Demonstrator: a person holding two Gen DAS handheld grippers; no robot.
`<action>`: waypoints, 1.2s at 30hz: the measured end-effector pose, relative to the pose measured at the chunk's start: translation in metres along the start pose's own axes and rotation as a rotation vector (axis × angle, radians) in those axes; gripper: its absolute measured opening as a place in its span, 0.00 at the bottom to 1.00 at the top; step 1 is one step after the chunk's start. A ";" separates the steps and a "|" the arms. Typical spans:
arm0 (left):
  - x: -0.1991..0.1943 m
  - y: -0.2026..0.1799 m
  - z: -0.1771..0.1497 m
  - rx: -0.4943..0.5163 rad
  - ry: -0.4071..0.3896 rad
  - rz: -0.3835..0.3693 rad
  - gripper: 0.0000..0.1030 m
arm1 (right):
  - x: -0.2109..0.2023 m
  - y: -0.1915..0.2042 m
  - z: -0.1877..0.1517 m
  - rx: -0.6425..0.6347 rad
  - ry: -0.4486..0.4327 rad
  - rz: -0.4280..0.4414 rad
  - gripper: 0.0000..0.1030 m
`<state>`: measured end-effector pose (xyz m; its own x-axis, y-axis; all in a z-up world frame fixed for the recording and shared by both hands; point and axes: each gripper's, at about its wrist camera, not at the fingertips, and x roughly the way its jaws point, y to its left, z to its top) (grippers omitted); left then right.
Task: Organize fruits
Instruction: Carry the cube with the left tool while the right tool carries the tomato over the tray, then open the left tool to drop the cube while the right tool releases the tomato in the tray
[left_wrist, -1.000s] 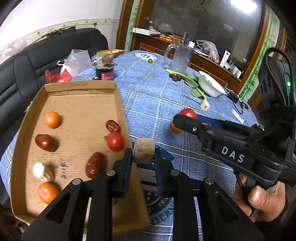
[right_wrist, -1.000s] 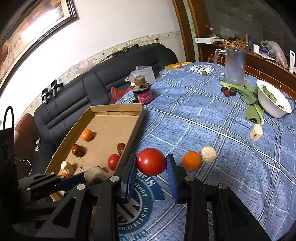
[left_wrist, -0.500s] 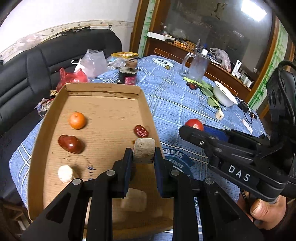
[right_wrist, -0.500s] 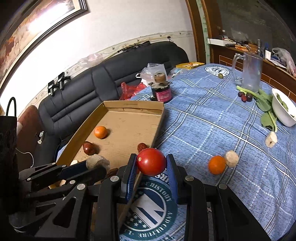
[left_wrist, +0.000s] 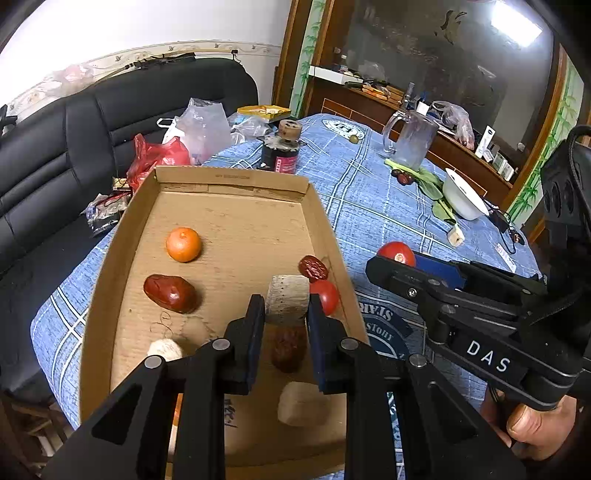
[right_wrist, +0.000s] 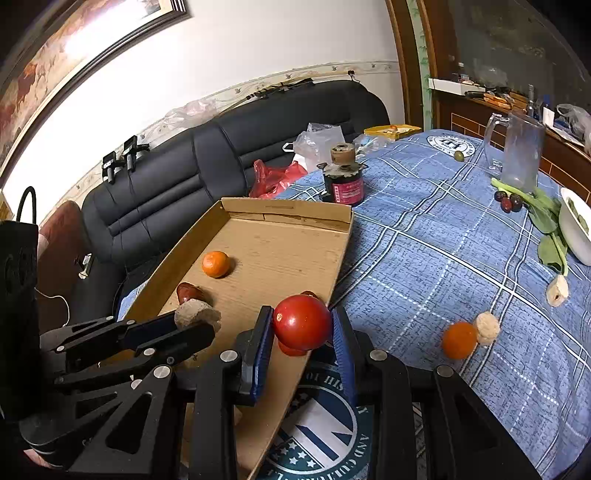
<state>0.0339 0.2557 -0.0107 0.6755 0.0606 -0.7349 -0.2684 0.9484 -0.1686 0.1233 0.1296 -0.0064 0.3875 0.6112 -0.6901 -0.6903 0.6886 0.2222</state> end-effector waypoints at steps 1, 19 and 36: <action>0.001 0.002 0.001 0.001 0.000 0.002 0.20 | 0.002 0.001 0.001 -0.002 0.002 0.001 0.31; 0.035 0.053 0.062 -0.032 0.028 0.045 0.20 | 0.062 0.008 0.038 -0.065 0.054 0.014 0.31; 0.097 0.080 0.094 -0.044 0.137 0.127 0.20 | 0.124 0.005 0.058 -0.116 0.147 0.001 0.31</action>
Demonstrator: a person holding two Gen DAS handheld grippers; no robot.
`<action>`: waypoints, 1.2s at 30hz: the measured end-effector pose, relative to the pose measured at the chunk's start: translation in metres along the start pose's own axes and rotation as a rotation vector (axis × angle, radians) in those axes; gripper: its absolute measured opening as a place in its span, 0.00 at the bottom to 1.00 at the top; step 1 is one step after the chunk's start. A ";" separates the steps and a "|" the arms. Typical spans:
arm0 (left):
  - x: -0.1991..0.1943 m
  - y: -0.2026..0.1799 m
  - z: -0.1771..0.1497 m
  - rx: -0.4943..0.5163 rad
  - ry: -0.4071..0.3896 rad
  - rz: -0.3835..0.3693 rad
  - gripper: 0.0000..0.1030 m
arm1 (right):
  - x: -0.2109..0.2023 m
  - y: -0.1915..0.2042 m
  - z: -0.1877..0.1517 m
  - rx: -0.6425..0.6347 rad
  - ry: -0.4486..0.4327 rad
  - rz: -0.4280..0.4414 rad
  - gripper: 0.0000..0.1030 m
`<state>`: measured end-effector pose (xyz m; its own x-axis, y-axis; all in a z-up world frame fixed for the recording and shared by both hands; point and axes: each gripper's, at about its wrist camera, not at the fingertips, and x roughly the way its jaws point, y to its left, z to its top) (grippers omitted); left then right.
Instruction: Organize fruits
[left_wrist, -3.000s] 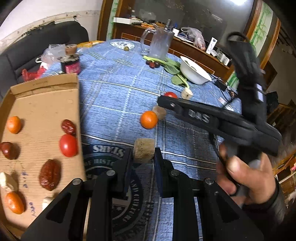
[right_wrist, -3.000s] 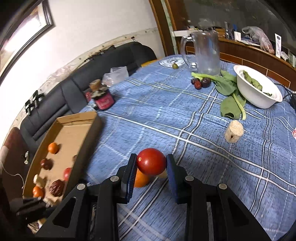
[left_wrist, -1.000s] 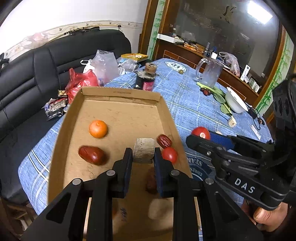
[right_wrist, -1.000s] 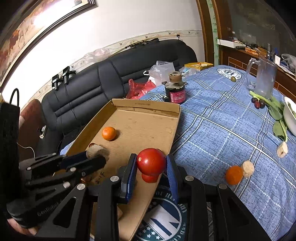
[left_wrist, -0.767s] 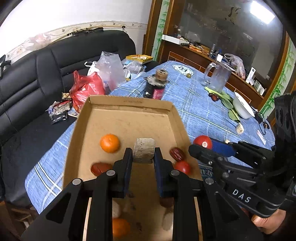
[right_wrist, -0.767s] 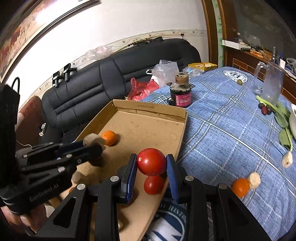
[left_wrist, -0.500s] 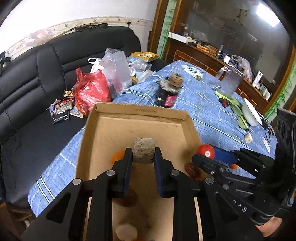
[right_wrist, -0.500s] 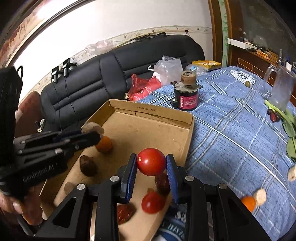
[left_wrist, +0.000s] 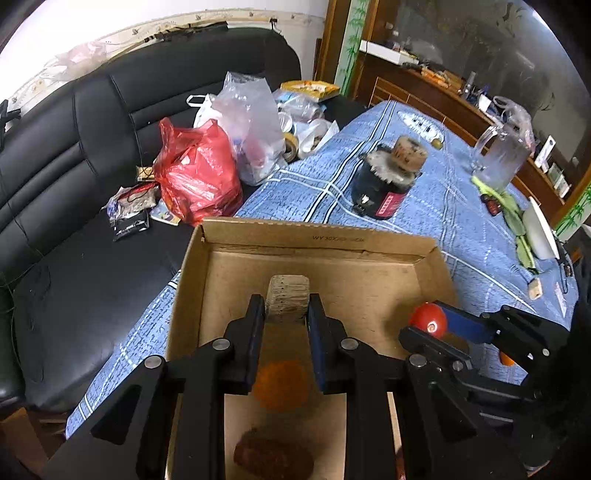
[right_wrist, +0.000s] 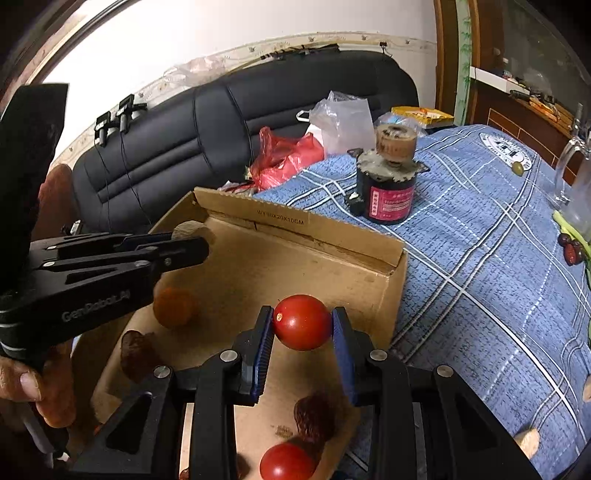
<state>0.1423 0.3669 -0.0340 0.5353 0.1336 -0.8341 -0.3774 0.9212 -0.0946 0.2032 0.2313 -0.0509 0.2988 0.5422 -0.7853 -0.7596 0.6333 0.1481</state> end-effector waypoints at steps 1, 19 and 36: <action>0.003 -0.001 0.000 0.001 0.009 0.004 0.20 | 0.002 0.001 0.000 -0.005 0.007 -0.001 0.31; 0.021 -0.002 -0.002 -0.002 0.053 0.048 0.31 | 0.010 0.004 -0.004 -0.027 0.042 -0.013 0.39; -0.059 -0.018 -0.043 0.023 -0.083 0.000 0.59 | -0.065 0.010 -0.035 -0.040 -0.066 0.054 0.52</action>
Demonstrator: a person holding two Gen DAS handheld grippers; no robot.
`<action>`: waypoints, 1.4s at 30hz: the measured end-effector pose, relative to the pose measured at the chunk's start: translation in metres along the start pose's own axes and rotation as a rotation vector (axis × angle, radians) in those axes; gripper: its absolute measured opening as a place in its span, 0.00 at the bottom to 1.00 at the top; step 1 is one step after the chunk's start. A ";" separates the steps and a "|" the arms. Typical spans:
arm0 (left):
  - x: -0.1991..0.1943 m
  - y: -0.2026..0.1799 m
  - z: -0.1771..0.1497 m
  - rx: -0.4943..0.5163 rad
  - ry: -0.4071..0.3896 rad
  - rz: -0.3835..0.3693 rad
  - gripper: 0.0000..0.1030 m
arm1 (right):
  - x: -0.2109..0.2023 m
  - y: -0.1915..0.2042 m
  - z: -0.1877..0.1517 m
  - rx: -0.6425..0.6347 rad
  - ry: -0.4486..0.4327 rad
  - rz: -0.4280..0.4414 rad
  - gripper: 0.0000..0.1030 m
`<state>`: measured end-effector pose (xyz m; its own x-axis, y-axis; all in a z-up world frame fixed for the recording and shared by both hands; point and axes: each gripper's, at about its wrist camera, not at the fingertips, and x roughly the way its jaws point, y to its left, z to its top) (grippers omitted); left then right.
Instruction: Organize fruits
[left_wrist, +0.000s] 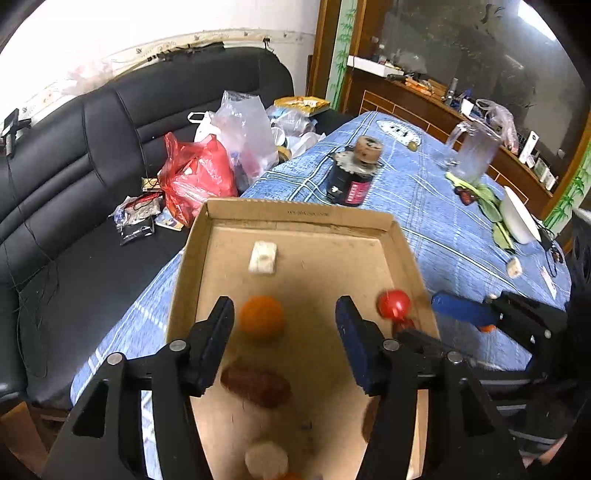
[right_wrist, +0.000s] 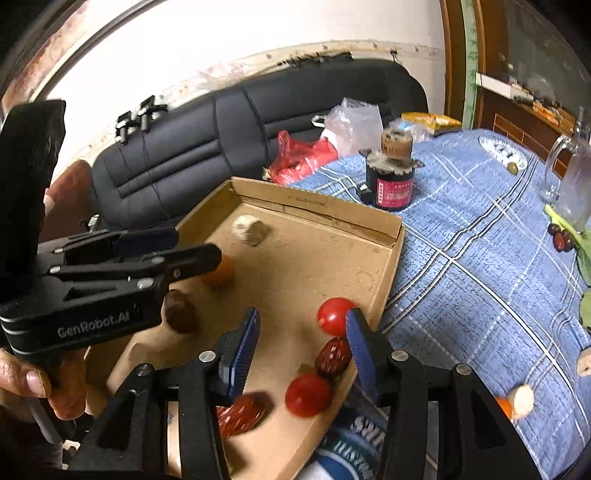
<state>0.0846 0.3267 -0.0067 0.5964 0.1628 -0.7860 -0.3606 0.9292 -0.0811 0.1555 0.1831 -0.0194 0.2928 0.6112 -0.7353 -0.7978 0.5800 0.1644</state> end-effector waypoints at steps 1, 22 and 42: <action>-0.007 -0.001 -0.005 0.003 -0.011 0.005 0.60 | -0.005 0.004 -0.001 -0.013 -0.015 -0.003 0.54; -0.106 -0.030 -0.094 0.097 -0.163 0.081 0.81 | -0.078 0.015 -0.086 -0.173 -0.013 0.084 0.80; -0.147 -0.059 -0.137 0.177 -0.203 0.094 0.81 | -0.124 0.059 -0.127 -0.502 0.040 0.153 0.87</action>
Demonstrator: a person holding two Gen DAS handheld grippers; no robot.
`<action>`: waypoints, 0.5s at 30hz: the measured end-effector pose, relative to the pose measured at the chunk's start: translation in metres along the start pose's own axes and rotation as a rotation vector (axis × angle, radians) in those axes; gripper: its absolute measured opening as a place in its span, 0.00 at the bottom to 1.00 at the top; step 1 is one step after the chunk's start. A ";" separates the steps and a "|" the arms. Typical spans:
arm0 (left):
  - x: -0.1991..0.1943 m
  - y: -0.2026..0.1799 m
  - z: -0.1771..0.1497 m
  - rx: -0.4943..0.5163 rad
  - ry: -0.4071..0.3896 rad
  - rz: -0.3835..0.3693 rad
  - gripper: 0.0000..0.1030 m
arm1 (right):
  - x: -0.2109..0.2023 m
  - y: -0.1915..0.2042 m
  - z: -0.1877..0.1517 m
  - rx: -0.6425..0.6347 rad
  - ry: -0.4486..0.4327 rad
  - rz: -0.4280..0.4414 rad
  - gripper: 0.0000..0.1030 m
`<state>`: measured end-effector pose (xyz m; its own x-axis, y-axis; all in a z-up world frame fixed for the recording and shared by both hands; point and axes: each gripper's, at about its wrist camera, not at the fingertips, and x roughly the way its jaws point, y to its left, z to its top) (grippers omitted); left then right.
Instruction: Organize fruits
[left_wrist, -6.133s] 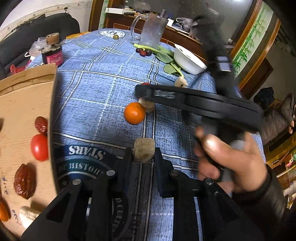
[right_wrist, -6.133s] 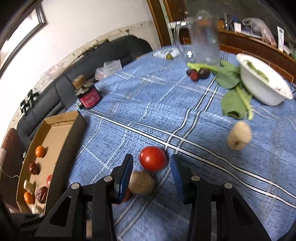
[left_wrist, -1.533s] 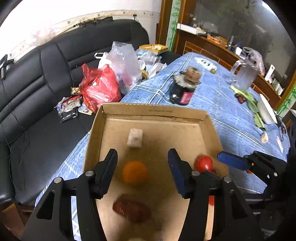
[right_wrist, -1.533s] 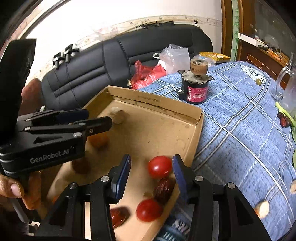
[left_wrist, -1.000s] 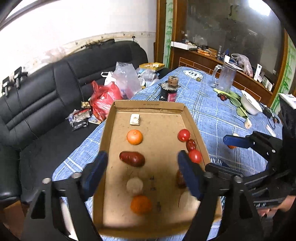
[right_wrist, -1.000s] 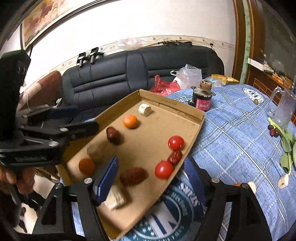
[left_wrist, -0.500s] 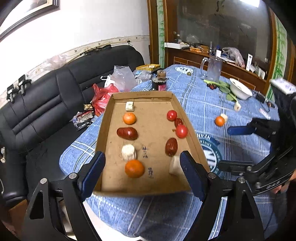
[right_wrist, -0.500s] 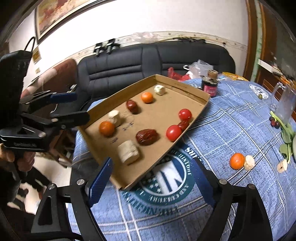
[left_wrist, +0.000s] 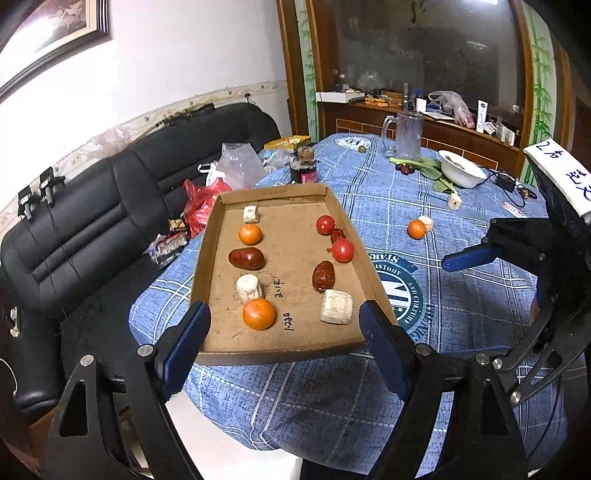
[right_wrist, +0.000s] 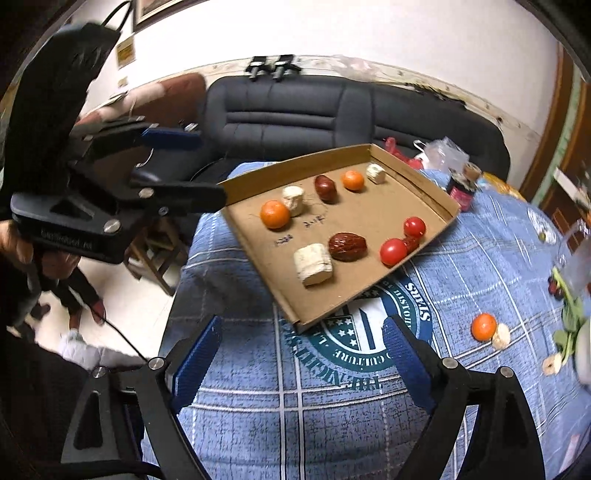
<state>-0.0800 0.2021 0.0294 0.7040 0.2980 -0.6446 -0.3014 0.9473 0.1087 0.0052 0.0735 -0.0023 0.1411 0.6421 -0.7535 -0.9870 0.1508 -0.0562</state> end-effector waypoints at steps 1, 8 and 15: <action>-0.002 0.000 0.000 -0.001 -0.004 0.004 0.81 | -0.001 0.004 0.001 -0.021 0.002 -0.006 0.87; -0.010 0.002 -0.005 -0.018 -0.014 -0.023 0.82 | -0.003 0.028 0.004 -0.144 -0.005 -0.098 0.88; -0.016 0.004 -0.007 -0.027 -0.029 -0.019 0.82 | 0.002 0.033 0.010 -0.165 0.004 -0.087 0.88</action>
<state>-0.0966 0.1999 0.0347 0.7279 0.2839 -0.6241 -0.3050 0.9493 0.0761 -0.0267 0.0875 0.0010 0.2265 0.6290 -0.7437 -0.9704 0.0800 -0.2278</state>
